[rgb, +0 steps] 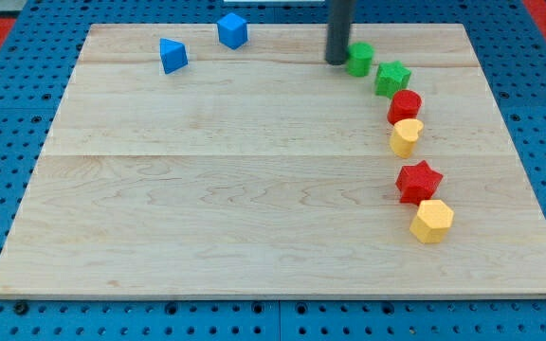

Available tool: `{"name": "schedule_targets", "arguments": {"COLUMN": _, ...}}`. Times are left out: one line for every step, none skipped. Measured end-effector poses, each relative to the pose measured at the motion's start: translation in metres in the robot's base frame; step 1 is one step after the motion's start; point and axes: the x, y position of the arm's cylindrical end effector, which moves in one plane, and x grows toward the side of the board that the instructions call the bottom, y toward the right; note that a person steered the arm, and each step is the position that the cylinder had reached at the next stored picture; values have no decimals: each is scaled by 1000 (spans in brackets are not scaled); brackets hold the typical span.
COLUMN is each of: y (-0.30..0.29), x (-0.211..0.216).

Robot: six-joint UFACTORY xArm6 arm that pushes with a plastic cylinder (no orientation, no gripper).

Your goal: Place the blue triangle bottom to the blue cube

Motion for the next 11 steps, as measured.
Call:
{"name": "schedule_targets", "arguments": {"y": -24, "x": -9}}
{"name": "schedule_targets", "arguments": {"y": -123, "x": -8}}
{"name": "schedule_targets", "arguments": {"y": -228, "x": 24}}
{"name": "schedule_targets", "arguments": {"y": -286, "x": 38}}
{"name": "schedule_targets", "arguments": {"y": -323, "x": 13}}
{"name": "schedule_targets", "arguments": {"y": -265, "x": 1}}
{"name": "schedule_targets", "arguments": {"y": -204, "x": -10}}
{"name": "schedule_targets", "arguments": {"y": -246, "x": -15}}
{"name": "schedule_targets", "arguments": {"y": -226, "x": -28}}
{"name": "schedule_targets", "arguments": {"y": -172, "x": -41}}
{"name": "schedule_targets", "arguments": {"y": -113, "x": -36}}
